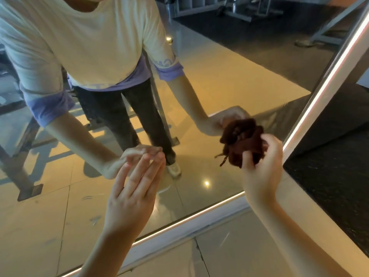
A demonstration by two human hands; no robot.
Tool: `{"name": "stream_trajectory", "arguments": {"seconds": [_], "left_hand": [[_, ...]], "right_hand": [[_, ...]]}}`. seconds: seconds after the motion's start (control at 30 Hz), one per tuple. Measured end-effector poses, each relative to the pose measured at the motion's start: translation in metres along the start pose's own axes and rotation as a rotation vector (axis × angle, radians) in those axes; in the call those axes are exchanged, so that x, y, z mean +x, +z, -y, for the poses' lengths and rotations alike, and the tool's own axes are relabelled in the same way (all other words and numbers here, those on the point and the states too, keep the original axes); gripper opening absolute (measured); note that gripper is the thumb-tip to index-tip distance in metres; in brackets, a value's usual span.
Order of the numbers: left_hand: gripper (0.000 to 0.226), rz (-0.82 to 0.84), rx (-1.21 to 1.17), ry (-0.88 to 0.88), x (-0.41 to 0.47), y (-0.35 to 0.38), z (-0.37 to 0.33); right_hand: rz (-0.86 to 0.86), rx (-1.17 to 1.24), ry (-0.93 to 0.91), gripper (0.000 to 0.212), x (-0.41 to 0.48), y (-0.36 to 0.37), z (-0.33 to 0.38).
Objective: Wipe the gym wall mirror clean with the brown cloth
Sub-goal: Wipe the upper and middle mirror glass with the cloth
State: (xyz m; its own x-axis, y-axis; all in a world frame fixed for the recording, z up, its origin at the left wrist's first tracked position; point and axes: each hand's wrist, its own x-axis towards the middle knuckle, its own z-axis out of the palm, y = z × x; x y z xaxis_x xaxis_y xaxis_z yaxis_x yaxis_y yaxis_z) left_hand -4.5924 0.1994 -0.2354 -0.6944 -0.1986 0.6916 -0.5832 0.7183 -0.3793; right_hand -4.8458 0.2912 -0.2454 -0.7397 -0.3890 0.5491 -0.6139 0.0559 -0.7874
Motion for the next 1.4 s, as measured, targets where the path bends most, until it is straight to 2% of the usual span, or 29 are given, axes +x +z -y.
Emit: {"name": "stream_trajectory", "arguments": {"seconds": [0.07,0.13,0.23,0.33,0.4,0.5,0.63,0.7,0.77,0.83,0.87,0.93,1.0,1.07,1.13,1.2,1.33,1.4], "left_hand": [[0.077,0.021,-0.023,-0.033,-0.005,0.004,-0.002],[0.077,0.062,-0.068,-0.073,-0.006,0.004,-0.004],[0.081,0.012,-0.049,-0.013,-0.002,0.003,-0.001],[0.082,0.011,-0.005,-0.007,0.004,-0.004,0.0],[0.079,0.015,0.016,-0.015,0.003,-0.006,-0.003],[0.079,0.024,0.025,-0.033,0.003,-0.005,-0.005],[0.077,0.031,0.027,-0.032,0.002,-0.006,-0.004],[0.078,0.031,0.017,-0.025,0.002,-0.006,-0.002],[0.084,0.035,-0.006,-0.027,0.002,-0.004,-0.002],[0.088,0.043,-0.013,-0.032,0.001,-0.004,-0.003],[0.085,0.045,-0.002,-0.034,0.001,-0.004,-0.003],[0.08,0.052,0.03,-0.031,0.001,-0.007,-0.003],[0.073,0.046,0.063,-0.016,0.001,-0.01,-0.002],[0.064,0.041,0.077,0.007,0.001,-0.013,0.001],[0.06,0.036,0.078,0.029,0.002,-0.015,0.005],[0.059,0.03,0.083,0.046,0.002,-0.016,0.007],[0.055,-0.002,0.093,0.016,0.001,-0.016,0.011],[0.057,0.007,0.103,-0.004,-0.002,-0.021,0.014]], "right_hand": [[-0.009,-0.017,0.139,0.04,0.0,-0.001,-0.011],[0.061,-0.026,0.247,0.039,-0.015,0.003,-0.02],[0.115,-0.023,0.182,0.035,-0.02,0.004,-0.024],[0.025,-0.007,0.13,0.035,-0.002,-0.002,-0.024],[-0.011,0.014,0.221,0.038,-0.002,-0.002,-0.029],[0.069,0.042,0.337,0.037,-0.019,0.006,-0.03],[0.105,0.048,0.139,0.034,-0.019,0.006,-0.019],[0.07,0.039,0.135,0.034,-0.016,0.005,-0.02],[0.074,0.023,0.258,0.037,-0.026,0.009,-0.021],[0.152,0.013,0.388,0.042,-0.046,0.018,-0.011],[0.203,0.009,0.373,0.04,-0.057,0.024,-0.003],[0.267,0.042,0.231,0.035,-0.072,0.029,0.011],[0.245,0.101,0.15,0.033,-0.069,0.029,0.016],[0.161,0.148,0.177,0.036,-0.063,0.029,0.011],[0.085,0.16,0.305,0.04,-0.062,0.031,0.011],[0.086,0.14,0.359,0.042,-0.07,0.036,0.02],[0.103,0.202,0.052,0.037,-0.061,0.03,0.042],[0.017,0.204,0.033,0.037,-0.046,0.028,0.044]]}}
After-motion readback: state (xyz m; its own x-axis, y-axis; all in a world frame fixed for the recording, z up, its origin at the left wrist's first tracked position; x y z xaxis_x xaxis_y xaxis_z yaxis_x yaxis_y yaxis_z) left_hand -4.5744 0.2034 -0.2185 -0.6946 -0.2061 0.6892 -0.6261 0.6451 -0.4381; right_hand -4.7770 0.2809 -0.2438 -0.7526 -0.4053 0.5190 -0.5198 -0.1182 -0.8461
